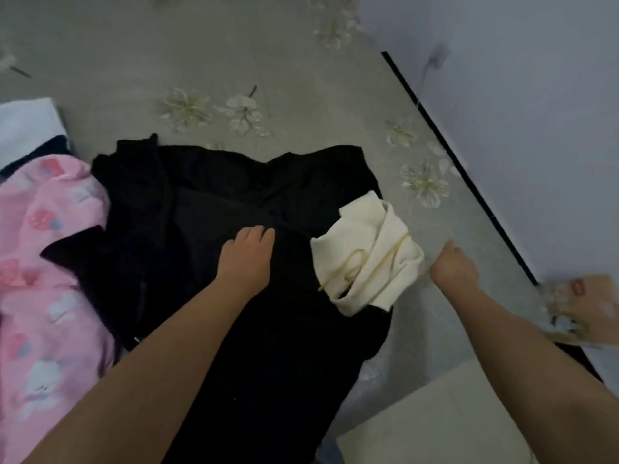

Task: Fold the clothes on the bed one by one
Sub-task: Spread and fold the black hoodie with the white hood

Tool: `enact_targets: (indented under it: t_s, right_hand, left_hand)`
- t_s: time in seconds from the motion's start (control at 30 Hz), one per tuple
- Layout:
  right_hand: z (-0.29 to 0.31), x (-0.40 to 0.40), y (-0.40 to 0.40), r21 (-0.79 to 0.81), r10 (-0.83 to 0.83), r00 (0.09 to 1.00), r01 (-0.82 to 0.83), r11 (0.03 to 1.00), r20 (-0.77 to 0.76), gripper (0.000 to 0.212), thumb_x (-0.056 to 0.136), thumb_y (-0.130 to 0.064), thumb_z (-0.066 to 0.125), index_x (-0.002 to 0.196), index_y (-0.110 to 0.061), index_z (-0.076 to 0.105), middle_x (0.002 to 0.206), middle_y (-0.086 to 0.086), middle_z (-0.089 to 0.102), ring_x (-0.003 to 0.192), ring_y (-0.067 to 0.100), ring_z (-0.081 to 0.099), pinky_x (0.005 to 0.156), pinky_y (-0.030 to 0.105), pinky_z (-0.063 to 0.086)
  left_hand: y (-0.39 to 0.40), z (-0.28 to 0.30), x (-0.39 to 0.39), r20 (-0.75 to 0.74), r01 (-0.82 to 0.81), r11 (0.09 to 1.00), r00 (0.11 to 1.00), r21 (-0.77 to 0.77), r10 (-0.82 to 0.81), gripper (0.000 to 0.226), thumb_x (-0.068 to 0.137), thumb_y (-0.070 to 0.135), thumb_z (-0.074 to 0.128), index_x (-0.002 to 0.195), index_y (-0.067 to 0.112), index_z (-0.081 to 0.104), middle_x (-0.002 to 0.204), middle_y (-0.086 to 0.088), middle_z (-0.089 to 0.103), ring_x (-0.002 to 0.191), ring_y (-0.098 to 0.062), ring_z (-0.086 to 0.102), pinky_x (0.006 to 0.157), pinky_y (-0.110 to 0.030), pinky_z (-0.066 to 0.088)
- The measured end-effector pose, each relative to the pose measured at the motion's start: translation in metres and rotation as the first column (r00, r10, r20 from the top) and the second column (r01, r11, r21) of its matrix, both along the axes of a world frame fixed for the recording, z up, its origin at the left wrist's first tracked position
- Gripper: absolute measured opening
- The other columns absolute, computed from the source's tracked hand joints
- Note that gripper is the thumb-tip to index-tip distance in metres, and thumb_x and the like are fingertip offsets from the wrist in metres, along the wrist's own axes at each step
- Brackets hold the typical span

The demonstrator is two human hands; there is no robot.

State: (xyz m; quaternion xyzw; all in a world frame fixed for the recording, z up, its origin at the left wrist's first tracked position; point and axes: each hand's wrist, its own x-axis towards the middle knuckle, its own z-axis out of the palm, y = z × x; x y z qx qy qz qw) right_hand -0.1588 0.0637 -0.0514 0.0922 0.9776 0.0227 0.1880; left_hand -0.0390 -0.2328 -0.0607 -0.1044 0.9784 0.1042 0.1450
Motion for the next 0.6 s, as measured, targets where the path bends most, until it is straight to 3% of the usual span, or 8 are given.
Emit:
enact_targets:
  t_s: [0.07, 0.17, 0.3, 0.47, 0.53, 0.6]
  right_hand:
    - [-0.011, 0.017, 0.0, -0.138, -0.069, 0.997, 0.074, 0.988, 0.039, 0.044, 0.097, -0.022, 0.035, 0.136, -0.001, 0.03, 0.134, 0.023, 0.042, 0.121, 0.035, 0.044, 0.098, 0.042, 0.036]
    - [-0.037, 0.077, -0.013, -0.298, -0.034, 0.998, 0.048, 0.953, 0.054, 0.043, 0.096, -0.033, 0.036, 0.125, -0.001, 0.041, 0.123, 0.021, 0.051, 0.111, 0.032, 0.051, 0.088, 0.037, 0.041]
    - [-0.068, 0.146, -0.035, -0.356, -0.175, 0.937, 0.282, 0.891, 0.303, 0.061, 0.092, -0.053, 0.039, 0.124, -0.001, 0.042, 0.123, 0.018, 0.052, 0.111, 0.03, 0.052, 0.09, 0.035, 0.042]
    - [-0.084, 0.137, -0.044, -0.486, -0.435, 0.802, 0.595, 0.64, 0.409, 0.087, 0.084, -0.067, 0.04, 0.14, -0.001, 0.027, 0.136, 0.016, 0.044, 0.119, 0.029, 0.048, 0.093, 0.034, 0.042]
    - [-0.086, 0.124, -0.044, -0.488, -0.469, 0.734, 0.678, 0.549, 0.492, 0.09, 0.082, -0.068, 0.042, 0.142, -0.004, 0.024, 0.137, 0.015, 0.042, 0.119, 0.029, 0.047, 0.089, 0.033, 0.043]
    - [-0.091, 0.117, -0.042, -0.451, -0.423, 0.745, 0.656, 0.605, 0.516, 0.068, 0.086, -0.058, 0.045, 0.127, -0.004, 0.045, 0.12, 0.015, 0.055, 0.102, 0.026, 0.055, 0.077, 0.03, 0.045]
  left_hand:
    - [0.02, -0.005, -0.016, -0.023, 0.075, 0.997, 0.997, -0.005, -0.075, 0.062, 0.092, 0.016, 0.048, 0.145, 0.013, 0.017, 0.15, -0.006, 0.023, 0.138, -0.023, 0.022, 0.105, -0.037, 0.032]
    - [0.046, -0.014, -0.035, 0.0, 0.157, 0.987, 0.988, -0.028, -0.157, 0.061, 0.092, 0.014, 0.048, 0.144, 0.011, 0.017, 0.152, -0.008, 0.018, 0.141, -0.024, 0.015, 0.108, -0.038, 0.029]
    - [0.062, -0.031, -0.05, 0.167, 0.25, 0.964, 0.958, -0.09, -0.233, 0.062, 0.091, 0.012, 0.045, 0.145, 0.008, 0.013, 0.154, -0.01, 0.011, 0.143, -0.024, 0.007, 0.11, -0.039, 0.025]
    - [0.062, -0.058, -0.065, 0.283, 0.296, 0.943, 0.928, -0.155, -0.244, 0.067, 0.093, 0.01, 0.04, 0.147, 0.011, 0.001, 0.156, -0.007, 0.001, 0.144, -0.023, -0.003, 0.115, -0.042, 0.013]
    - [0.062, -0.068, -0.072, 0.297, 0.291, 0.943, 0.925, -0.159, -0.235, 0.065, 0.093, 0.01, 0.038, 0.147, 0.011, 0.002, 0.155, -0.007, 0.008, 0.143, -0.022, 0.002, 0.114, -0.045, 0.01]
    - [0.059, -0.076, -0.078, 0.347, 0.289, 0.946, 0.911, -0.147, -0.224, 0.054, 0.094, 0.012, 0.036, 0.145, 0.009, 0.016, 0.146, -0.011, 0.031, 0.136, -0.025, 0.026, 0.112, -0.046, 0.015]
